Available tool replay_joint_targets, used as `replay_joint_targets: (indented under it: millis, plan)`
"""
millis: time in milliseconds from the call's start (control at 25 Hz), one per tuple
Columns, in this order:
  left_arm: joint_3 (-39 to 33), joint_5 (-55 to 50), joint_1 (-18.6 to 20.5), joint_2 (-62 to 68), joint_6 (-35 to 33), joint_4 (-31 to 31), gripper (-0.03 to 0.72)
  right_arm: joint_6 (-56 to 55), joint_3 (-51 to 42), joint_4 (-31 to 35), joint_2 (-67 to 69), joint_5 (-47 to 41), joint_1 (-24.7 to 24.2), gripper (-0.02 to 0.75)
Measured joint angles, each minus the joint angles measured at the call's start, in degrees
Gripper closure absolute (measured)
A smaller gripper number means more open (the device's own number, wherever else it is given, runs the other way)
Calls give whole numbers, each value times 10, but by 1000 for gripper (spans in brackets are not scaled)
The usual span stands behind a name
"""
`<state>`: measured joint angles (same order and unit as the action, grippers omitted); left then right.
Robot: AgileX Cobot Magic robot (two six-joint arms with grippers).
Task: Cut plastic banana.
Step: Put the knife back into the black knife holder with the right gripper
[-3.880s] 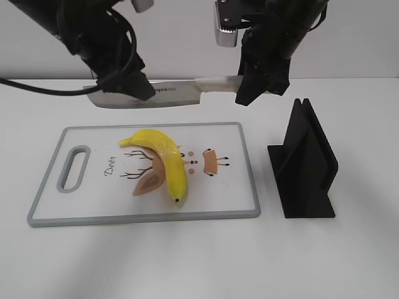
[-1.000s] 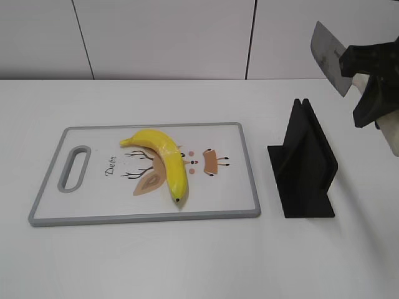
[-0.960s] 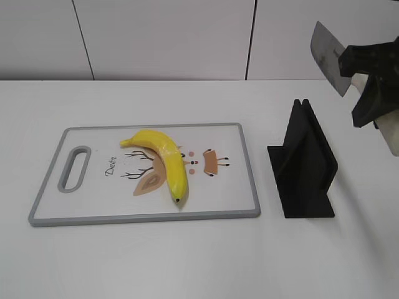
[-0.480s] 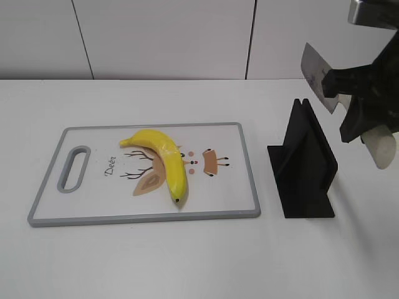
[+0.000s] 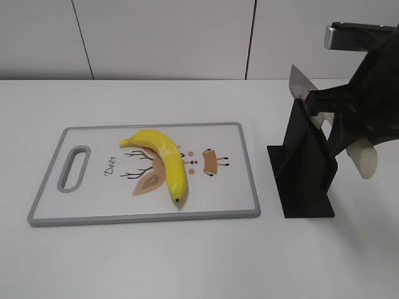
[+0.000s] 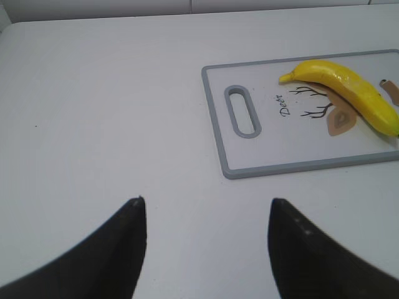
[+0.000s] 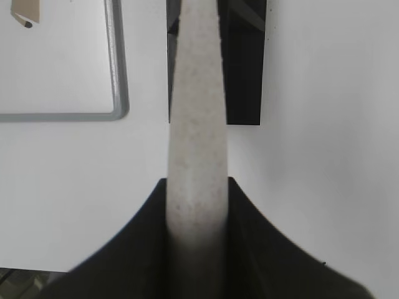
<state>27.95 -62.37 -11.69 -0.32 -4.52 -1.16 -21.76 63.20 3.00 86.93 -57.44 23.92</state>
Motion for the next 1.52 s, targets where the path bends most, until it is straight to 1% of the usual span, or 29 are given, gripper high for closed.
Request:
replay_joint_targets:
  millis: [200,640,680,720,920,1000,1040,1160,1240,1440,1520]
  plan:
    - [0,0,0,0,0,0,107,1,-1,1,21,1,0,571]
    - [0,0,0,0,0,-1,107,11,-2,3,22,0,0,566]
    - [0,0,0,0,0,-1,107,12,-2,6,22,2,0,554]
    - [0,0,0,0,0,-1,107,16,-2,9,22,3,0,519]
    - [0,0,0,0,0,-1,107,24,-2,19,22,4,0,262]
    - [0,0,0,0,0,-1,107,24,-2,19,22,6,0,195]
    - [0,0,0,0,0,0,107,25,-2,19,22,7,0,175]
    - [0,0,3,0,0,0,107,29,-2,19,22,10,0,155]
    - [0,0,15,0,0,0,107,39,-2,21,18,11,0,155]
    - [0,1,67,0,0,0,109,76,-2,23,-14,-6,0,155]
    - [0,1,80,0,0,0,109,88,-2,23,-33,-21,0,155]
